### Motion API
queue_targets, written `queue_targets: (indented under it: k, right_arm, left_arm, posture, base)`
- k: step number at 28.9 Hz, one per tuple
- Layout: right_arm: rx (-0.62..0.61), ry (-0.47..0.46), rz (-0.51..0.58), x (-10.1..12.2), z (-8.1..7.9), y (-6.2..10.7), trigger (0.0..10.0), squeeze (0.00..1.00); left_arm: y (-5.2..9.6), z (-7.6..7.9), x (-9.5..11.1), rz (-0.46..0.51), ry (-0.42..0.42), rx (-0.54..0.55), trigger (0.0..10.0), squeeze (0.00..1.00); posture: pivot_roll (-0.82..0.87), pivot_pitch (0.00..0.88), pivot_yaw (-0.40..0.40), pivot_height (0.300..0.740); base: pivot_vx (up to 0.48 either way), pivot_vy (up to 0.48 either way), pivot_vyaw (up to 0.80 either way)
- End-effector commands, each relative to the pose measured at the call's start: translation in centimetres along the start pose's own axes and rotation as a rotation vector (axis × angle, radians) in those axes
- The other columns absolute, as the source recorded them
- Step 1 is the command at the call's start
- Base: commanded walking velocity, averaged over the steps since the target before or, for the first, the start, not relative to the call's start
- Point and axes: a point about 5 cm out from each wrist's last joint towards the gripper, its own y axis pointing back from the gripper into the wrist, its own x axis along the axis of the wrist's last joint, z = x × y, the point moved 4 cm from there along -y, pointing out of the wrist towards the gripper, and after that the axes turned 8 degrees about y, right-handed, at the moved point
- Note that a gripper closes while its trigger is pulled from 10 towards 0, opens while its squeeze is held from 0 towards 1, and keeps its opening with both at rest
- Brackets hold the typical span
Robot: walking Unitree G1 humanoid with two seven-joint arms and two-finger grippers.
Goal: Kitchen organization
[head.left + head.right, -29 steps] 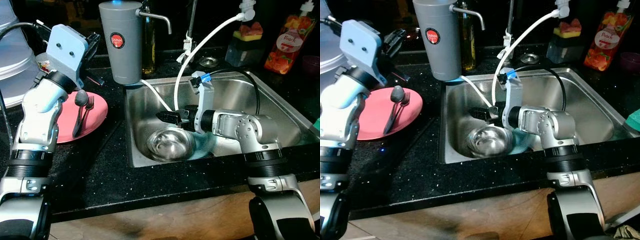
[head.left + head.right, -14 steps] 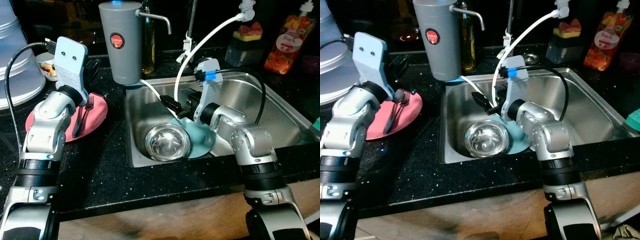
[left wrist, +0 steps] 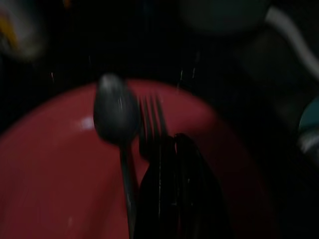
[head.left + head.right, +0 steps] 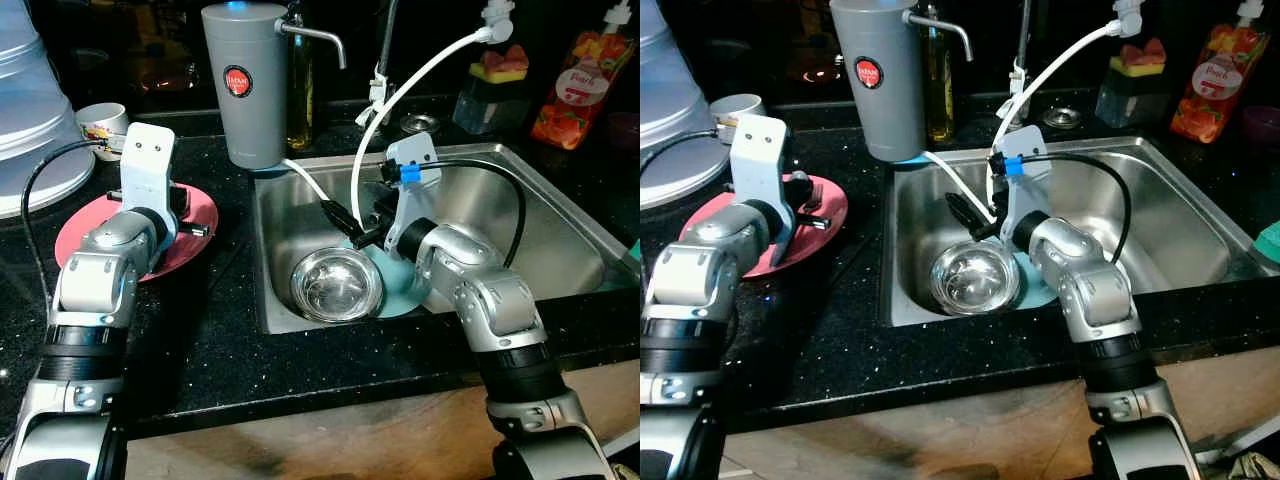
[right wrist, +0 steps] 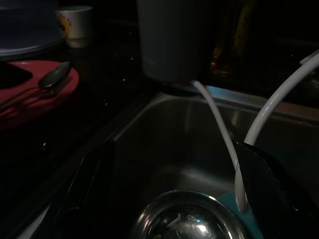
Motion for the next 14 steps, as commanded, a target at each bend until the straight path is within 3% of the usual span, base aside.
queue_targets:
  k: [1,3,7,8,10,11,14]
  right_arm:
    - [0.041,0.029,-0.006,-0.1,-0.9,0.1,10.0,0.0]
    - [0.081,0.042,0.006,-0.1,-1.7,0.1,10.0,0.0]
    - [0.09,0.044,0.01,-0.1,-2.0,0.1,10.0,0.0]
    - [0.091,0.044,0.01,-0.1,-2.0,0.1,10.0,0.0]
    - [0.091,0.044,0.01,-0.1,-2.1,0.1,10.0,0.0]
    - [0.092,0.045,0.011,-0.1,-2.1,0.2,10.0,0.0]
    - [0.094,0.049,0.011,-0.1,-2.0,0.3,10.0,0.0]
  left_arm:
    - [-0.1,-0.3,-0.5,-0.059,0.005,0.027,10.0,0.0]
    - [-0.4,-1.4,-1.2,-0.108,0.045,0.077,10.0,0.0]
    - [-0.5,-2.0,-1.5,-0.134,0.053,0.104,10.0,0.01]
    - [-0.5,-2.2,-1.6,-0.142,0.057,0.103,10.0,0.76]
    - [-0.5,-2.2,-1.6,-0.147,0.061,0.101,10.0,0.76]
    - [-0.5,-2.3,-1.5,-0.145,0.06,0.107,10.0,1.0]
    - [-0.5,-2.7,-1.3,-0.152,0.063,0.124,10.0,1.0]
  posture:
    - [0.02,0.007,0.0,0.74]
    - [0.02,0.007,0.001,0.74]
    - [0.02,0.006,0.002,0.74]
    - [0.02,0.004,0.001,0.74]
    - [0.02,0.004,0.001,0.74]
    - [0.01,0.001,0.003,0.74]
    - [0.01,0.0,0.002,0.74]
  base:
    - [0.0,0.0,0.0]
    - [0.0,0.0,0.0]
    - [0.0,0.0,0.0]
    - [0.0,0.0,0.0]
    - [0.0,0.0,0.0]
    - [0.0,0.0,0.0]
    - [0.0,0.0,0.0]
